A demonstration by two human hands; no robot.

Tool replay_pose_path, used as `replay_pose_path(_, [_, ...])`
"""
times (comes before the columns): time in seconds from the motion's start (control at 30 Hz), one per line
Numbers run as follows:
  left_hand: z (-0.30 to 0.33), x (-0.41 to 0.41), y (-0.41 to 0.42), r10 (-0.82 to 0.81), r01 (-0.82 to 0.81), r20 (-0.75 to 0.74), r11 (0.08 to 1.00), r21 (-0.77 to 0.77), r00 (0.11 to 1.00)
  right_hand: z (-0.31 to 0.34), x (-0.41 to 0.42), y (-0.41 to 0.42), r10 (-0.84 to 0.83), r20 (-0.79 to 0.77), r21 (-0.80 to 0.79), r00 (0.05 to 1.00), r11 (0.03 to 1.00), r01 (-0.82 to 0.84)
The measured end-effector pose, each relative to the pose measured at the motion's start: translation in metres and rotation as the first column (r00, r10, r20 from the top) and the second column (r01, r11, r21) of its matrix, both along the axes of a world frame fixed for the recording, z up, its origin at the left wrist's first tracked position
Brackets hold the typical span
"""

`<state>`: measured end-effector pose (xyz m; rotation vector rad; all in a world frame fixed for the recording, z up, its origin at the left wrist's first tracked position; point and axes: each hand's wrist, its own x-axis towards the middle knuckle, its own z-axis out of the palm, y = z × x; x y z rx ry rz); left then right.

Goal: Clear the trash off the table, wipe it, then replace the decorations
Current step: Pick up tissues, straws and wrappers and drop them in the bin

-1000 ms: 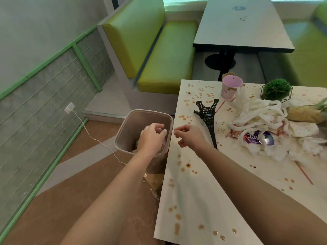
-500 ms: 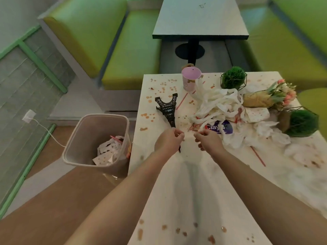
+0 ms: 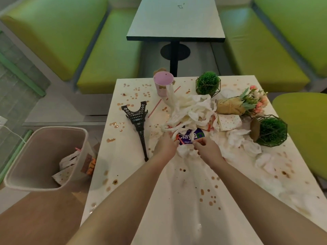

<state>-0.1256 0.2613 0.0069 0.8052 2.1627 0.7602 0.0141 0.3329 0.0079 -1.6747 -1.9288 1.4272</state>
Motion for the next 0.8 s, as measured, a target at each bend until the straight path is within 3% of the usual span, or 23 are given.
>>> replay_pose_path(0.2, [0.013, 0.015, 0.011, -0.047, 0.039, 0.047, 0.987, 0.154, 0.998, 0.002, -0.003, 0.017, 0.19, -0.07, 0.148, 0.979, 0.973, -0.179])
replay_pose_path(0.33, [0.027, 0.018, 0.008, -0.043, 0.018, 0.084, 0.958, 0.286, 0.996, 0.005, -0.008, 0.018, 0.299, -0.014, 0.145, 0.954, 0.945, -0.294])
replay_pose_path(0.43, [0.032, 0.011, 0.005, 0.045, -0.099, 0.148, 0.92, 0.38, 0.988, 0.005, -0.008, 0.013, 0.264, 0.038, 0.14, 0.964, 0.954, -0.267])
replay_pose_path(0.57, [0.04, -0.01, -0.003, 0.216, -0.275, 0.179, 0.847, 0.456, 0.96, 0.008, 0.001, 0.005, 0.184, -0.006, 0.091, 0.983, 0.979, -0.183])
replay_pose_path(0.7, [0.043, -0.024, -0.012, 0.277, -0.342, 0.209, 0.838, 0.425, 0.938, 0.019, 0.008, 0.001, 0.055, -0.138, 0.049, 0.989, 0.998, -0.049])
replay_pose_path(0.8, [0.043, -0.021, -0.018, 0.26, -0.361, 0.31, 0.871, 0.334, 0.915, 0.033, 0.003, -0.005, -0.048, -0.309, -0.044, 0.95, 0.998, 0.036])
